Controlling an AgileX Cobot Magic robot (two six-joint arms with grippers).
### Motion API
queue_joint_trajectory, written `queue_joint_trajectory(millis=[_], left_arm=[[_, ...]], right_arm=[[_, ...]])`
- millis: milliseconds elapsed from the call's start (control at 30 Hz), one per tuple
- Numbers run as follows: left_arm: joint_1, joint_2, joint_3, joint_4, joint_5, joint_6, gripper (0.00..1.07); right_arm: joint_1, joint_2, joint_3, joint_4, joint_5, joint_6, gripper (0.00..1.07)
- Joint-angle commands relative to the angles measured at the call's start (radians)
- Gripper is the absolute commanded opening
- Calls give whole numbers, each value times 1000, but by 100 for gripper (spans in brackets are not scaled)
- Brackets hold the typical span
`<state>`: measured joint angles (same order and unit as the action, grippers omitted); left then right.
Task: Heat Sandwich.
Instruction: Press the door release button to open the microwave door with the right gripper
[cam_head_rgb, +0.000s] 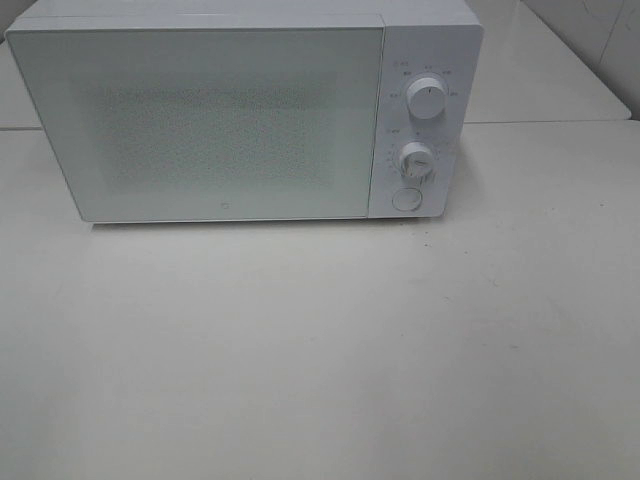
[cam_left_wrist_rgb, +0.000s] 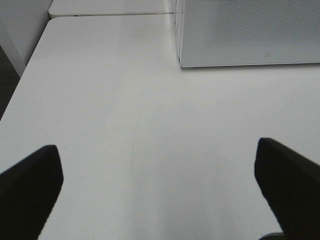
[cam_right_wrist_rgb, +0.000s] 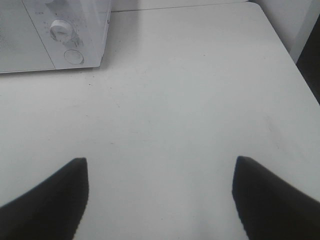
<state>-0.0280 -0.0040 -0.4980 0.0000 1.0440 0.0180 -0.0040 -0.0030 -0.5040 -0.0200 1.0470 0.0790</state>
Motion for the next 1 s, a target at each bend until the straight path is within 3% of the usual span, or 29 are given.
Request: queue_joint_trajectory(millis=[33, 500, 1000], left_arm=[[6, -27, 3, -8, -15, -1, 101], [6, -27, 3, -8, -15, -1, 101], [6, -27, 3, -8, -15, -1, 101]], right_arm=[[-7, -28, 0, -6, -10, -17, 76], [-7, -4, -37, 3, -106, -19, 76], [-7, 330, -36, 2, -469, -19, 76]])
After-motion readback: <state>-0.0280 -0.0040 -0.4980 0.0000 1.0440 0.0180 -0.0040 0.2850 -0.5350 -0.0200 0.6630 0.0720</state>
